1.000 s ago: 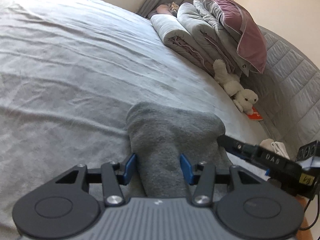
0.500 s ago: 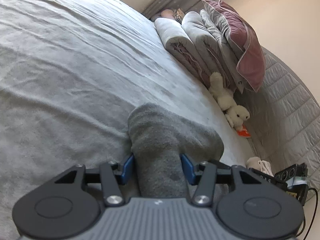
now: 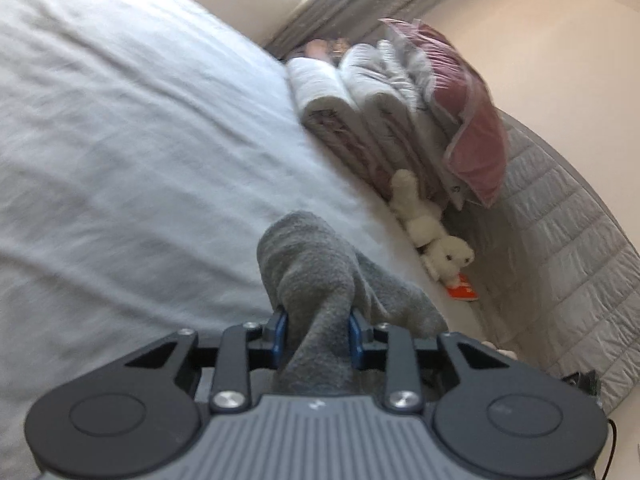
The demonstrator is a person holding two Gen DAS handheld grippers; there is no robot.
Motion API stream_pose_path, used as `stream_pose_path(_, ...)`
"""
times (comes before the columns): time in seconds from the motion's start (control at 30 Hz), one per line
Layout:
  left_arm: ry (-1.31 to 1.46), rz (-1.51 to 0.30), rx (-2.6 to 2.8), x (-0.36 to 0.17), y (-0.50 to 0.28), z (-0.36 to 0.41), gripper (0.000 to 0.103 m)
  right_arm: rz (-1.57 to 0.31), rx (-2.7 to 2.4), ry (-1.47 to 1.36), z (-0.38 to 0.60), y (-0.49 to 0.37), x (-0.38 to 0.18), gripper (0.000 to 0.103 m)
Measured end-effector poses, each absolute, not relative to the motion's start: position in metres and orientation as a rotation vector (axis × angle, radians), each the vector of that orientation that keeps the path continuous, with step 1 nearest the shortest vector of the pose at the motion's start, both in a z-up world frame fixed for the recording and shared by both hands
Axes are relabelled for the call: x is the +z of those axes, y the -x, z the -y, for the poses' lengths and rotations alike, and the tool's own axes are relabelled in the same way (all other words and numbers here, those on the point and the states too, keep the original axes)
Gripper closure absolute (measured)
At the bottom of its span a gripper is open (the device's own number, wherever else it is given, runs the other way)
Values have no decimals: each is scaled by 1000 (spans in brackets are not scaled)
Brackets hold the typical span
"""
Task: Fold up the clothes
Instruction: 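Carry the grey bundle with both grippers onto the stack of folded clothes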
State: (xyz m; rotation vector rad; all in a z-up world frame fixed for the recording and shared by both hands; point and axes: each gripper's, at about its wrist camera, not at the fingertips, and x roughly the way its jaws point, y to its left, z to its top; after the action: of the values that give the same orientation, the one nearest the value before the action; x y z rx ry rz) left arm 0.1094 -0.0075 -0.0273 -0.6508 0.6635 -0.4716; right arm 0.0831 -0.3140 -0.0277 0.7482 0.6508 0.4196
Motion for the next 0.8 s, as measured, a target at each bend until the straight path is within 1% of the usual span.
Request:
stream_pose_path(0.2,544,-649,-605,13,-141,76,73,-483,278,-768,363,-54,5,73)
stream_pose_path(0.3,470,-655,-682,27,-158,121,73,-418,170,-720,385,-41,16,73)
stream_pose_path(0.57,319,-665,-920,55,-193,248,73,-256,-95,-755,462,2,32,73)
stream_pose_path(0.8,161,-665,-1147,84,-204,353,73,-103,-352,-762,501,33,46,73)
